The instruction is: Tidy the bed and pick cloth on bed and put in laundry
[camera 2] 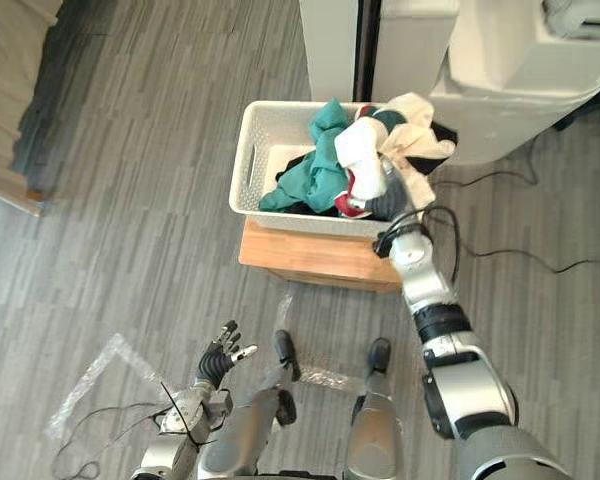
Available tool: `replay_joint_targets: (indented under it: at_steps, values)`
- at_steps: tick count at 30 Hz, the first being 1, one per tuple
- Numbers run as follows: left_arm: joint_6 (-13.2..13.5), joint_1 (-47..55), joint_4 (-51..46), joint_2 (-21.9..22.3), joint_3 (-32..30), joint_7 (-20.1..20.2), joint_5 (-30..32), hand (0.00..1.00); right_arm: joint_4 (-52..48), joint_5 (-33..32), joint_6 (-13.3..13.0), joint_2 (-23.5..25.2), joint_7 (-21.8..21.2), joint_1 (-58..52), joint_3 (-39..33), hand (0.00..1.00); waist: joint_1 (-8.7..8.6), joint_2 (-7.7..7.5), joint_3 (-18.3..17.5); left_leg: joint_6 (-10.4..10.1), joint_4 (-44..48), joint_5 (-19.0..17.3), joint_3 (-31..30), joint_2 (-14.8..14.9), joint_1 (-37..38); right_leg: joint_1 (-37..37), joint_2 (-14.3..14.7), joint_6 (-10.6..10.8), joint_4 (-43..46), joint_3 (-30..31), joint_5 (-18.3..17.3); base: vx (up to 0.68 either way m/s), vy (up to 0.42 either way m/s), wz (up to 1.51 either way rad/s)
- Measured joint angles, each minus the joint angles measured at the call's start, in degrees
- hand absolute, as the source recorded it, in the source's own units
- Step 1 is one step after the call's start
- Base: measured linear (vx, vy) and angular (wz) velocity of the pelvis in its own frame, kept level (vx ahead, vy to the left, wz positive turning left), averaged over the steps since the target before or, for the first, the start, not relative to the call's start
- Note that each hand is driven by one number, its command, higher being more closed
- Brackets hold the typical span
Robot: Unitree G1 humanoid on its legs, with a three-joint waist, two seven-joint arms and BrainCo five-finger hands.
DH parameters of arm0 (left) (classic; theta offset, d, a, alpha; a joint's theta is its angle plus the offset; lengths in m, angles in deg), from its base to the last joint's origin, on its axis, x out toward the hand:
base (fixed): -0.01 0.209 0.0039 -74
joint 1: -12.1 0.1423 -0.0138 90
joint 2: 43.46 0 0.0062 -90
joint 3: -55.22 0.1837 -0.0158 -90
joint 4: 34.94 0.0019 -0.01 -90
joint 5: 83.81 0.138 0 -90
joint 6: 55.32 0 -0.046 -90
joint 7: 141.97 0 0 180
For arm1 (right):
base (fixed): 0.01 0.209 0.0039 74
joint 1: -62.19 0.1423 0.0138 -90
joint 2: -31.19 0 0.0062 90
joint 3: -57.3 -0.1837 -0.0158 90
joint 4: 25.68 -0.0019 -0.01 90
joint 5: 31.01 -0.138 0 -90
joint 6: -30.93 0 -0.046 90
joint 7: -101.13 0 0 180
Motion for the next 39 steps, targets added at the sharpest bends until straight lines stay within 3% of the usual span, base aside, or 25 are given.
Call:
replay_joint_targets:
  at_steps: [2, 5, 12, 17, 20, 23, 29, 39]
  values:
    - [-0.1, 1.3, 0.0, -0.7, -0.1, 0.0, 0.2, 0.00, -2.5, 2.2, -0.1, -0.2, 0.6, -2.0, -0.1, 0.00, -0.18, -1.85, -1.9, -0.2, 0.0, -0.5, 0.6, 0.1, 1.4, 1.2, 0.1, 0.0, -0.4, 1.0, 0.0, 0.06, -0.034, -0.17]
    - [-0.4, 2.2, 0.1, -1.2, -0.5, -0.9, 1.6, 0.00, -5.2, 4.1, -0.1, -1.0, 1.4, -4.8, -0.3, 0.00, -0.26, -3.25, -4.6, -0.3, 0.0, -0.9, 1.2, 0.1, 2.7, 2.2, 0.5, 0.3, -0.5, 1.3, -0.3, 0.05, -0.029, -0.12]
    - [-1.3, 2.8, 0.3, -1.4, -1.1, -1.3, 2.2, 0.00, -6.3, 5.9, 0.0, -2.0, 1.6, -10.0, -4.4, 0.00, -0.64, -3.48, -8.0, -0.3, 0.0, -1.7, 2.3, -0.3, 4.6, 3.6, 0.2, 0.8, -0.5, 2.7, -0.8, 0.04, -0.016, -0.08]
    - [-2.3, 3.5, 4.9, -1.4, -2.7, -2.0, 2.4, 0.00, -6.0, 5.4, 0.2, -1.9, 1.8, -20.5, -11.6, 0.00, -1.75, -3.73, -10.9, -0.7, 0.0, -3.5, 5.3, -0.8, 7.7, 4.7, -0.3, 1.6, -0.4, 5.5, -1.4, 0.06, 0.001, -0.29]
    - [-2.6, 3.4, 8.0, -1.6, -4.2, -2.2, 2.9, 0.00, -2.4, 2.6, 0.7, -0.5, 1.7, -26.6, -15.1, 0.00, -3.04, -3.88, -12.3, -0.9, 0.0, -4.1, 6.3, -0.8, 9.1, 5.4, -0.3, 1.6, -0.4, 6.4, -1.8, 0.06, -0.005, -0.19]
    - [-2.8, 3.3, 12.5, -1.5, -6.2, -2.4, 3.5, 0.00, 7.2, -1.9, 1.4, 4.3, 1.7, -32.3, -20.1, 0.00, -4.79, -3.74, -13.7, -1.5, 0.0, -4.9, 7.0, -0.7, 10.9, 6.5, -0.1, 1.6, -0.1, 7.2, -2.6, 0.05, -0.014, -0.14]
    - [-4.1, 2.8, 20.9, -0.4, -10.4, -2.5, 4.6, 0.00, 24.5, -10.8, 2.2, 11.1, 0.4, -38.2, -26.2, 0.00, -4.77, -3.23, -14.5, -1.9, -0.1, -5.9, 7.6, -0.7, 13.3, 8.6, -0.1, 1.6, -0.1, 7.5, -3.4, 0.02, -0.006, -0.06]
    - [-6.5, 2.4, 29.4, 0.2, -19.8, -3.9, 9.1, 0.00, 34.7, -15.5, 2.9, 17.9, -2.5, -40.4, -28.2, 0.00, -4.16, -3.47, -15.4, -1.6, -0.1, -6.8, 6.0, -1.2, 15.4, 12.2, -0.6, 1.6, 0.0, 5.8, -4.9, 0.00, 0.000, 0.09]
